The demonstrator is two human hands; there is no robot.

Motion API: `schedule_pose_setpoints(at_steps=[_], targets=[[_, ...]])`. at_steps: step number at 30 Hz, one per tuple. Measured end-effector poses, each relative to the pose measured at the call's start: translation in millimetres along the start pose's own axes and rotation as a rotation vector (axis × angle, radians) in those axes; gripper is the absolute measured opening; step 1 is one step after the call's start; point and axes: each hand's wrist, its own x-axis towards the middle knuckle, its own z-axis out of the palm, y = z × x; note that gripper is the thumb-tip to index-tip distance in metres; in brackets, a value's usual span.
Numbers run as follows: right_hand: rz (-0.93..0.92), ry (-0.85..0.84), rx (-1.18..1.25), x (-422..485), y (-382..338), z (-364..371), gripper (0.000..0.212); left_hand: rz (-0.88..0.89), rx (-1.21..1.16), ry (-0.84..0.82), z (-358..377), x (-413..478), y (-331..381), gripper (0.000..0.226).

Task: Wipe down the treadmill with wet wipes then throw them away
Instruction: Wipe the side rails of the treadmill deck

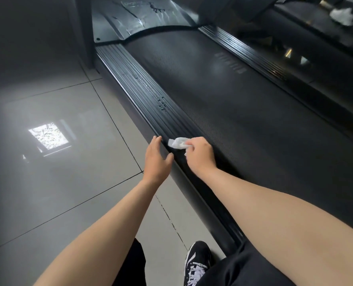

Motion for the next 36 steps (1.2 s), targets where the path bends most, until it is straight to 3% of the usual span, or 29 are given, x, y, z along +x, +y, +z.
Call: schedule_pose_setpoints(at_steps=[4,6,11,15,19,22,24,27,29,31,34,36], targets=[[-0.279,-0.31,-0.142,-11.5,-5.4,15.8,0.041,0.094,0.085,-0.098,1.6,4.5,2.3,0.057],[-0.299,-0.294,-0.253,-7.5,-0.7,11.6,0.042,0.112,0.148,-0.13,3.7,6.5,2.1,0.062],[-0.126,-0.178,-0.455,12.7,26.8,-16.1,0.048,0.06,0.264,-0.205,15.6,8.5,7.1,0.071],[0.069,-0.138,-0.418,17.9,40.9,-18.8,0.048,0.034,0.195,-0.162,23.2,4.3,10.8,0.073],[-0.056,-0.153,-0.382,4.6,15.4,-3.5,0.031,0.043,0.084,-0.104,27.0,-0.1,9.3,0.08],[-0.31,-0.308,-0.402,-2.1,9.7,2.7,0.045,0.062,0.096,-0.105,24.8,1.2,3.9,0.08],[-0.36,-0.309,-0.456,3.6,17.3,-3.1,0.046,0.065,0.127,-0.13,21.9,3.2,1.7,0.079],[-0.124,-0.225,-0.506,15.7,44.3,-19.6,0.04,0.062,0.189,-0.157,20.0,3.4,2.4,0.073],[0.06,-0.239,-0.549,19.2,60.6,-30.5,0.05,0.059,0.195,-0.165,21.1,2.2,4.2,0.072],[0.122,-0.238,-0.536,14.4,64.2,-30.2,0.065,0.054,0.188,-0.165,22.2,0.8,5.4,0.071],[0.021,-0.197,-0.524,7.6,49.4,-16.1,0.053,0.052,0.195,-0.16,22.6,2.2,4.6,0.073],[-0.166,-0.236,-0.525,6.7,35.4,-5.7,0.05,0.053,0.197,-0.161,21.3,3.9,3.2,0.075]])
